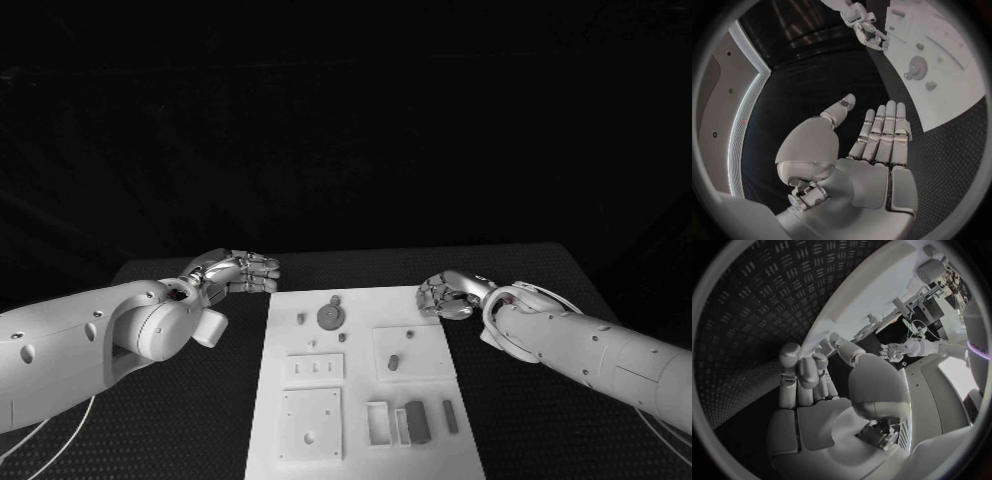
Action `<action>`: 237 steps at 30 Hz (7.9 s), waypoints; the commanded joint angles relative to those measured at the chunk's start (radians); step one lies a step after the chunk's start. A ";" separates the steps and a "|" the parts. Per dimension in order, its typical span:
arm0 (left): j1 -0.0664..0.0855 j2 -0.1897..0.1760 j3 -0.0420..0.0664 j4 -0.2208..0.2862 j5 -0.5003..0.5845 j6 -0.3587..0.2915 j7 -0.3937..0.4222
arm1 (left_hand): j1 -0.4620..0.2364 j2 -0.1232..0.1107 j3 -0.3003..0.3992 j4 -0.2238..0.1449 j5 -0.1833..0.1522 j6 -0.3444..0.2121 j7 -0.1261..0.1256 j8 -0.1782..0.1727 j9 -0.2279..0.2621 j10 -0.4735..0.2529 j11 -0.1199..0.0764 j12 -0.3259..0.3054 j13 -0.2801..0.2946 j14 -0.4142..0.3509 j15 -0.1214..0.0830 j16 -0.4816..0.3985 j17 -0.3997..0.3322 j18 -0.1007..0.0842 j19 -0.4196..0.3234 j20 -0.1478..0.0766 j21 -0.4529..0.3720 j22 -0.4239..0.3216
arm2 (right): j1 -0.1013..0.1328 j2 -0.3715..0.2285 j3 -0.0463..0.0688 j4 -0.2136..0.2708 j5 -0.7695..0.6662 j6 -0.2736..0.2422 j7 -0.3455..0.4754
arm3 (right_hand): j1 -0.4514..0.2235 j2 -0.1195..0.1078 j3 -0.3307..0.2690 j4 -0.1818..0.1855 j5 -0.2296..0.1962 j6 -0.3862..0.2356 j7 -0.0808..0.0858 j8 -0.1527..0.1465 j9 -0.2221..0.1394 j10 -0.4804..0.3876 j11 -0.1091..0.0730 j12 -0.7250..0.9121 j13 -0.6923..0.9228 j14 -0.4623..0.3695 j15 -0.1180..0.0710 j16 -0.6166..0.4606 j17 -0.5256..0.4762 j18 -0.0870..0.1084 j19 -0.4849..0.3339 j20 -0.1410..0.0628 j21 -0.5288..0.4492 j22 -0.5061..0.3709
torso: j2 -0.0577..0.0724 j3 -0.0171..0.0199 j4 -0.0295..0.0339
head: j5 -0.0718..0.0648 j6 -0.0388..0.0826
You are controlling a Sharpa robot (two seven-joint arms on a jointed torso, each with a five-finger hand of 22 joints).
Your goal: Assemble the parts on the task board
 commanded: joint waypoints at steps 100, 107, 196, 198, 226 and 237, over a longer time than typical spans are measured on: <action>-0.023 0.100 -0.008 0.123 -0.203 0.023 -0.294 | -0.209 0.001 -0.124 0.041 -0.008 0.177 -0.021 0.013 0.021 0.206 -0.089 0.069 0.134 0.172 -0.093 0.099 0.190 0.008 0.180 -0.091 0.069 0.066 | 0.054 0.028 -0.010 0.595 -0.280 -0.103 -0.414 | -0.002 0.072 0.025 -0.028 0.004 0.128 -0.015 0.050 0.055 0.035 -0.031 0.002 -0.016 0.028 -0.033 0.001 0.018 0.063 0.016 -0.012 0.009 0.015 | -0.071 -0.0085 -0.0423 | 0.052 -0.003; -0.023 0.098 -0.008 0.121 -0.203 0.029 -0.289 | -0.206 0.011 -0.124 0.030 -0.008 0.184 -0.023 0.013 0.022 0.210 -0.091 0.068 0.141 0.176 -0.095 0.098 0.197 0.009 0.183 -0.092 0.069 0.067 | 0.054 0.032 -0.016 0.602 -0.289 -0.098 -0.416 | -0.002 0.072 0.025 -0.028 0.004 0.128 -0.015 0.050 0.056 0.035 -0.031 0.002 -0.016 0.027 -0.033 0.000 0.016 0.063 0.016 -0.012 0.009 0.015 | -0.071 -0.0097 -0.0415 | 0.048 -0.005; -0.024 0.088 -0.008 0.112 -0.356 -0.027 -0.445 | -0.135 0.149 0.086 -0.016 -0.006 0.359 -0.102 0.047 0.153 0.359 -0.168 0.112 0.366 0.291 -0.170 0.244 0.298 -0.008 0.296 -0.168 0.133 0.197 | 0.044 -0.018 -0.025 0.597 -0.219 -0.093 -0.394 | -0.076 -0.060 -0.026 0.017 0.004 -0.016 0.034 -0.042 0.026 0.010 0.015 -0.010 -0.021 0.017 0.010 -0.015 0.003 0.063 0.016 -0.019 -0.016 0.008 | -0.065 -0.0019 -0.0413 | 0.052 -0.009; -0.024 0.088 -0.008 0.107 -0.385 -0.018 -0.465 | -0.133 0.147 0.088 -0.016 -0.006 0.359 -0.102 0.047 0.156 0.359 -0.168 0.114 0.369 0.291 -0.171 0.246 0.298 -0.008 0.296 -0.168 0.133 0.200 | 0.044 -0.032 -0.018 0.597 -0.215 -0.102 -0.393 | -0.074 -0.061 -0.025 0.018 0.004 -0.015 0.034 -0.041 0.027 0.010 0.015 -0.009 -0.021 0.017 0.010 -0.015 0.003 0.063 0.016 -0.019 -0.016 0.008 | -0.064 -0.0004 -0.0420 | 0.053 -0.010; -0.024 0.154 -0.038 0.093 -0.787 0.063 -0.695 | -0.148 0.133 0.084 -0.007 -0.008 0.360 -0.111 0.060 0.263 0.352 -0.194 0.222 0.492 0.313 -0.209 0.397 0.279 -0.005 0.331 -0.205 0.213 0.326 | 0.064 -0.055 0.094 0.520 -0.098 -0.140 -0.372 | -0.046 -0.042 -0.026 0.008 0.004 -0.002 0.030 -0.034 0.030 0.008 0.012 -0.008 -0.024 0.016 0.007 -0.017 0.004 0.063 0.017 -0.023 -0.021 0.010 | -0.064 -0.0054 -0.0409 | 0.060 -0.042; -0.042 0.173 -0.048 0.086 -0.858 0.055 -0.702 | -0.153 0.129 0.092 -0.005 -0.008 0.360 -0.112 0.045 0.307 0.340 -0.208 0.295 0.556 0.329 -0.245 0.540 0.242 -0.002 0.371 -0.236 0.271 0.406 | 0.074 -0.044 0.095 0.506 -0.047 -0.138 -0.373 | -0.040 -0.032 -0.031 -0.002 0.004 -0.001 0.030 -0.034 0.031 0.008 0.012 -0.008 -0.026 0.016 0.007 -0.018 0.004 0.063 0.017 -0.022 -0.022 0.011 | -0.065 -0.0074 -0.0389 | 0.055 -0.056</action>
